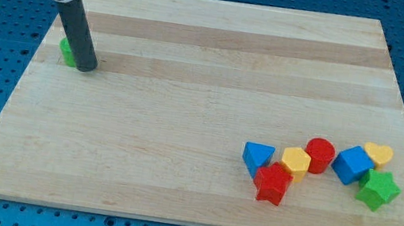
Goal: Point at the green star
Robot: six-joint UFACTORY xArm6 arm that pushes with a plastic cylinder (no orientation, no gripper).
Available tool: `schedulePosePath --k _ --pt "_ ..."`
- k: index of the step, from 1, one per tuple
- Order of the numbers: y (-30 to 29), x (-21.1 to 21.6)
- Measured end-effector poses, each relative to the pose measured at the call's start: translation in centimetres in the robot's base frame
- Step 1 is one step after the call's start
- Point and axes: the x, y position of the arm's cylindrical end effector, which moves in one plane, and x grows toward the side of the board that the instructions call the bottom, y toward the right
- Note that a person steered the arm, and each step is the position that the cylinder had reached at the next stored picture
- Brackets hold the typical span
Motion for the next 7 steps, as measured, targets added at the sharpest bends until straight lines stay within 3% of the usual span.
schedulePosePath --k 4,7 --pt "0.8 -1.8" --pt "25.6 7.6"
